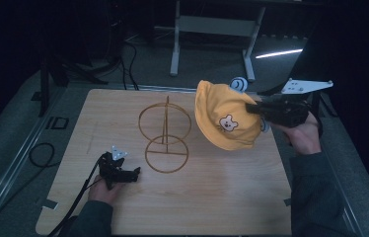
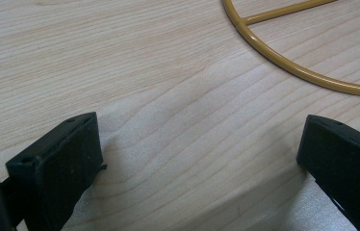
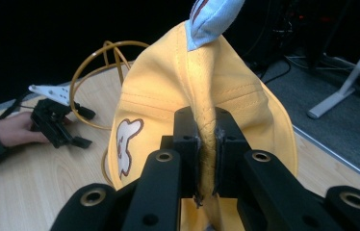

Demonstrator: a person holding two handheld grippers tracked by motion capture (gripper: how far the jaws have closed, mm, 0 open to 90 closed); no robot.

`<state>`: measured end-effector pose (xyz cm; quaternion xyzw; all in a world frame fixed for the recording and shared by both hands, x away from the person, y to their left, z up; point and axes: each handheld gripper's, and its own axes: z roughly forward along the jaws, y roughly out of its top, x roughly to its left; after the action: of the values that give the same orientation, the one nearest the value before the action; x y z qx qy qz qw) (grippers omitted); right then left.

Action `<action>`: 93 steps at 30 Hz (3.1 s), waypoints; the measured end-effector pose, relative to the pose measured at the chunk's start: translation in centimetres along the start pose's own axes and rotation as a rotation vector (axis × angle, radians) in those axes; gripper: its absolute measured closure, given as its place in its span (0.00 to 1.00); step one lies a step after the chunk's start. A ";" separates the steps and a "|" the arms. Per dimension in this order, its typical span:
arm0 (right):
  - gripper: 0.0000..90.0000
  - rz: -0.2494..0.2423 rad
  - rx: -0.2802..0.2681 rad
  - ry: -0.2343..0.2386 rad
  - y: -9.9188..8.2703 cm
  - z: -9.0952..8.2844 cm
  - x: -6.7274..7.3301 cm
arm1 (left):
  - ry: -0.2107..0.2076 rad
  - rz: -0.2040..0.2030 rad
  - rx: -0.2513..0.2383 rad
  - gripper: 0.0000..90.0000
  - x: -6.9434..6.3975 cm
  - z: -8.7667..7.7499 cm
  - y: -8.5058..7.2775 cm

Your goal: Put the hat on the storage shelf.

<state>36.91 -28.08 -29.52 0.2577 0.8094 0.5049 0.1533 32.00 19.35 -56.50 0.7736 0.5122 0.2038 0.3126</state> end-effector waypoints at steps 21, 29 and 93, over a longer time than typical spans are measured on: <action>0.92 -0.066 -0.023 0.050 3.3 2.7 1.9 | 0.000 0.000 -0.001 0.02 0.0 0.0 0.0; 0.92 -0.077 -0.024 0.065 4.2 3.8 2.6 | 0.000 0.000 0.000 0.02 0.0 0.0 0.0; 0.90 -0.206 0.098 0.146 9.0 16.4 8.8 | -0.005 0.004 -0.003 0.02 -0.1 0.0 0.0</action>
<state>40.41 -7.75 -28.63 0.1429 0.8642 0.4639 0.1320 31.99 19.25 -56.52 0.7746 0.5095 0.2035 0.3145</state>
